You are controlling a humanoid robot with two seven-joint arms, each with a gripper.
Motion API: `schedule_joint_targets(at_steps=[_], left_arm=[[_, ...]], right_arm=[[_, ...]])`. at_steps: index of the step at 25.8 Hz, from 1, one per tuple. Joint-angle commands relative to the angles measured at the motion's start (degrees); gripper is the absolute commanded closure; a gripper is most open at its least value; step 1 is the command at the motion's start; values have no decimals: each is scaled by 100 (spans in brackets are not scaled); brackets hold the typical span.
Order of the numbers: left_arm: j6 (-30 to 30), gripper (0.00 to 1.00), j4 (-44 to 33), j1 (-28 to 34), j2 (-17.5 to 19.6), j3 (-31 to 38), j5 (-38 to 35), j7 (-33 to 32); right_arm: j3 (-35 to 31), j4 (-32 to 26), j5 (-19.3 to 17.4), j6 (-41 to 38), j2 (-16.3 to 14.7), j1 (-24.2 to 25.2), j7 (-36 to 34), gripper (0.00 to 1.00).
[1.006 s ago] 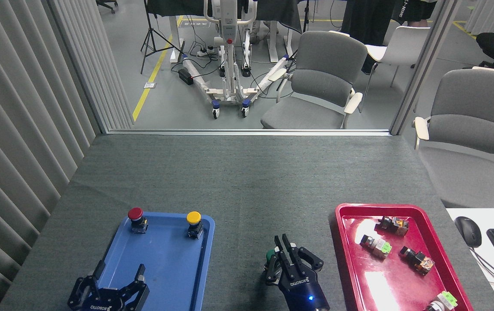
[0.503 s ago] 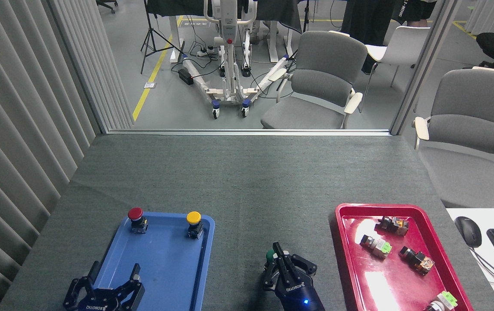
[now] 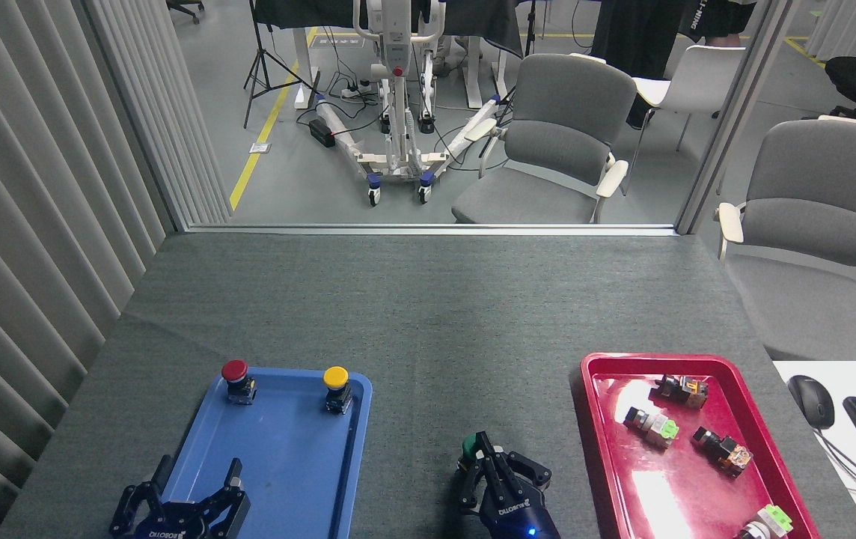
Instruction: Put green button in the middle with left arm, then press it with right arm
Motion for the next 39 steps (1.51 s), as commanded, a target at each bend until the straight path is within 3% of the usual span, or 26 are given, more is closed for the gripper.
schedule_joint_targets(at_steps=[1,11,17,18,19,22,24,29,34,39], left_arm=[[-10,0,-14,-9,-3,11,92,12],[-1,0,-14,-27,15,29,154,12],[-45,0,-233,0,41,398,154,12],[-62,0,-233,0,41,468,163,12],[-62,0,-233,-9,41,486,180,12],[-62,0,-225,-9,50,495,198,12],[-62,0,-207,-9,50,495,215,12],[-62,0,-189,0,50,503,242,12],[-71,0,-189,0,50,503,242,12],[-62,0,-198,0,50,512,242,12]], right_arm=[[17,14,-10,58,-3,11,21,99],[-27,-144,-36,163,76,11,-190,97],[-106,-337,-36,251,94,2,-295,95],[-106,-364,-45,321,85,2,-295,87],[-115,-381,-45,392,76,2,-295,73],[-396,-434,-308,620,59,11,-331,23],[-563,-460,-493,638,15,29,-471,3],[-1099,-469,-519,532,-108,125,-533,1],[-1811,-882,-519,-4,-240,591,-533,1],[-1995,-996,-519,-127,-460,785,-533,1]])
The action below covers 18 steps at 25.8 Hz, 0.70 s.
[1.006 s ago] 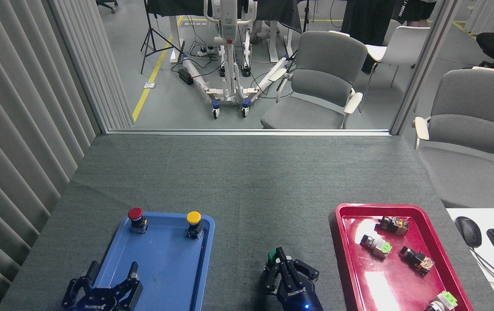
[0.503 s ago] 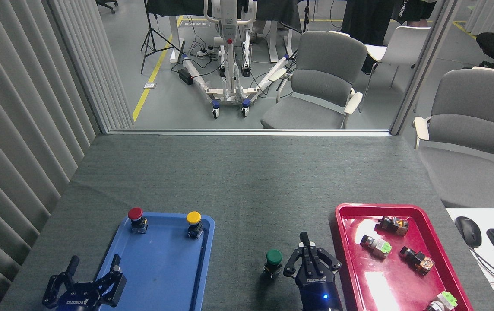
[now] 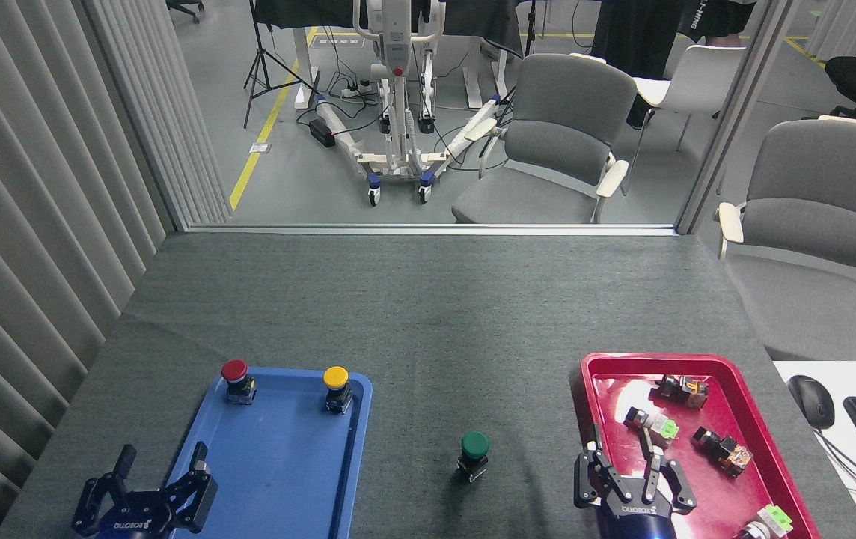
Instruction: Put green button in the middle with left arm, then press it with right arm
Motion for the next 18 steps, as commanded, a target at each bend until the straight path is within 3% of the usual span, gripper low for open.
schedule_joint_targets(at_steps=[1,18], left_arm=[[12,0,-3,-1,0,15,0,-3],[12,0,-12,-10,-18,15,62,-3]], right_arm=[[-117,-66,-10,-82,-120,125,7,1],[-117,-92,-27,-56,-120,134,7,1]])
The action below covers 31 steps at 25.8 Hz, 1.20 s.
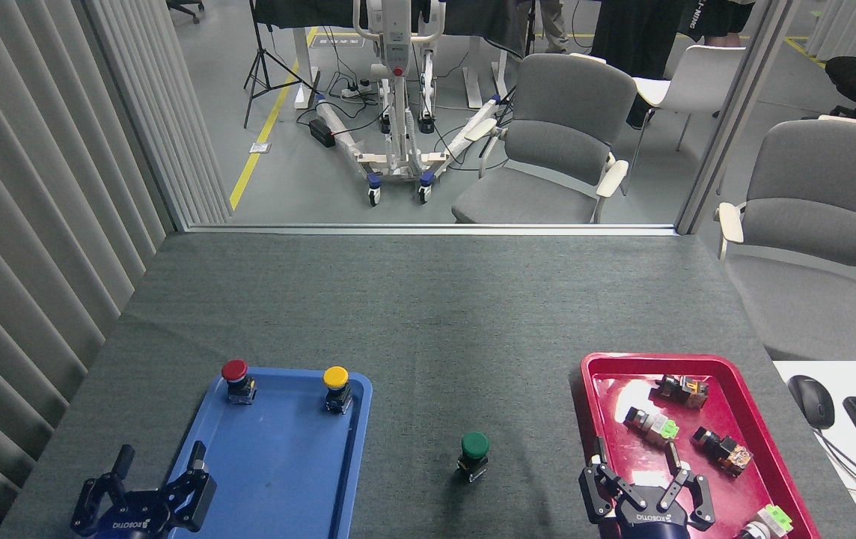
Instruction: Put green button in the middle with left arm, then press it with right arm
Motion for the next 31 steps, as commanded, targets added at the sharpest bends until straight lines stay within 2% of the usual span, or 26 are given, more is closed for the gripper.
schedule_joint_targets(at_steps=[1,15,20,24,27,31], left_arm=[[1,0,-15,-26,-11,9,0,-8],[-78,0,-428,79,50,88,378,-34],[-96,0,-428,70,42,88,378,-26],[-96,0,-463,88,42,97,369,-8],[-96,0,-463,88,42,97,378,-8],[-96,0,-463,88,33,97,378,-8]], right_arm=[[0,0,0,17,1,0,-8,1],[26,0,-35,35,-26,26,89,1],[9,-9,-572,9,-26,17,115,0],[26,-27,-536,-88,-52,17,115,0],[26,-62,-246,-79,-79,17,115,0],[26,-106,-194,-97,-87,9,115,0]])
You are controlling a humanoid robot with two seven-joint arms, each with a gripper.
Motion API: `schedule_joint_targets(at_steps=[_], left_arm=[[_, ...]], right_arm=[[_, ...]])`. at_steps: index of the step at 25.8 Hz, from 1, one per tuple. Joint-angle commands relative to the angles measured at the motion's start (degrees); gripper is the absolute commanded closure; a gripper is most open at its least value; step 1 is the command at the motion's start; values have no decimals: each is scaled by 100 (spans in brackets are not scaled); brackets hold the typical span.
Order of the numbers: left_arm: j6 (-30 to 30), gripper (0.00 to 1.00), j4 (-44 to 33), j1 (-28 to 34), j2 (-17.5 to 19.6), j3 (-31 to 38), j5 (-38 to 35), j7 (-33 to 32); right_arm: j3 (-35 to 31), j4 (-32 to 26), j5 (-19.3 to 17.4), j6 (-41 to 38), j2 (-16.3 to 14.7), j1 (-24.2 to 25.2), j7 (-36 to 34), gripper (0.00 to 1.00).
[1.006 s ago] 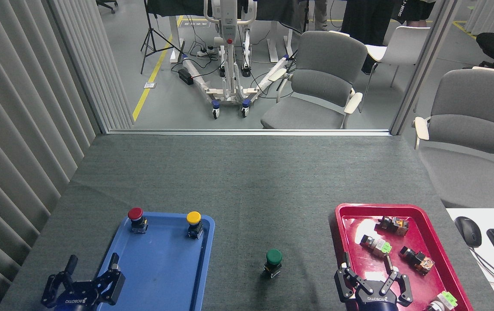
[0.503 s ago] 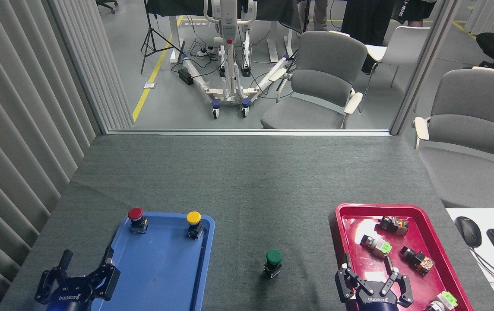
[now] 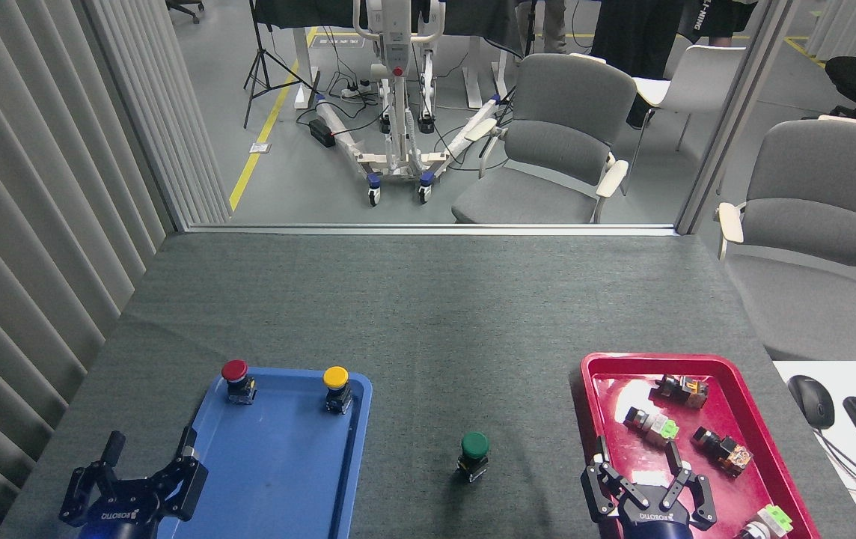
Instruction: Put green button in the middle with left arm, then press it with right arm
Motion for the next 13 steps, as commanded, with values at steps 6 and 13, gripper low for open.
schedule_joint_targets(at_steps=[6,13], left_arm=[[-6,0,7,1,1,-8,2,-2],[-6,0,43,1,9,-8,-7,7]], right_arm=[[0,-23,64,-54,-3,0,-7,0],[0,-23,64,-36,-3,0,-25,0]])
